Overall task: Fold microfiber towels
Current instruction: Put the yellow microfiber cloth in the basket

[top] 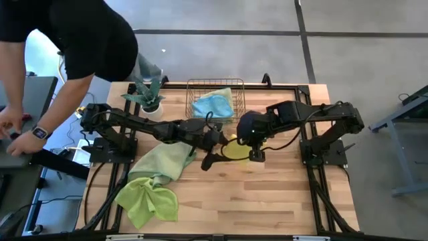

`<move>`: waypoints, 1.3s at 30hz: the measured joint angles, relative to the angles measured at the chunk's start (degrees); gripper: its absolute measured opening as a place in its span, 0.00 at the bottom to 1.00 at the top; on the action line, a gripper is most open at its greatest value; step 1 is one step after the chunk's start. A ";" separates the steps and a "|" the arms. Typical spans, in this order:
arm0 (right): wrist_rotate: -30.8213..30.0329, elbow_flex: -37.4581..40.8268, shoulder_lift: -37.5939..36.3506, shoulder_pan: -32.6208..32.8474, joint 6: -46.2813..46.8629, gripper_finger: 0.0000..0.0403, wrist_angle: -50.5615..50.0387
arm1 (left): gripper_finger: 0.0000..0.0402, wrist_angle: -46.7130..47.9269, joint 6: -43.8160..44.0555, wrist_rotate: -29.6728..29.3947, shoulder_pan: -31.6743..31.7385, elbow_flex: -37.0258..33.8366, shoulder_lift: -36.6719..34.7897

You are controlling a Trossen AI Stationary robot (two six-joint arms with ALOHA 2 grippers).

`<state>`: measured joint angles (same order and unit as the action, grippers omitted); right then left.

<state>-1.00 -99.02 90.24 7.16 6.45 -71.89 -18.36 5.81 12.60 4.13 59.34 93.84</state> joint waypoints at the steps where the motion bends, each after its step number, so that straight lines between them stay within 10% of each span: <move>1: 0.01 0.00 0.00 -0.52 -0.28 0.00 -0.37 | 0.68 0.61 -0.01 -1.08 0.12 0.01 0.00; 16: -3.51 0.00 -2.09 -22.74 2.40 0.00 -12.45 | 0.69 15.22 5.70 -19.62 5.71 -0.01 -11.55; 25: 9.88 0.00 -5.59 -41.04 3.60 0.00 1.44 | 0.69 20.62 17.64 -31.72 1.45 0.00 -18.20; 39: 24.56 0.02 6.82 -42.01 23.99 0.00 34.25 | 0.69 22.99 13.23 -35.91 -1.67 -0.01 -23.94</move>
<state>23.56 -99.00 97.06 -34.85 30.43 -37.64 4.63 19.04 -23.31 2.46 59.33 69.90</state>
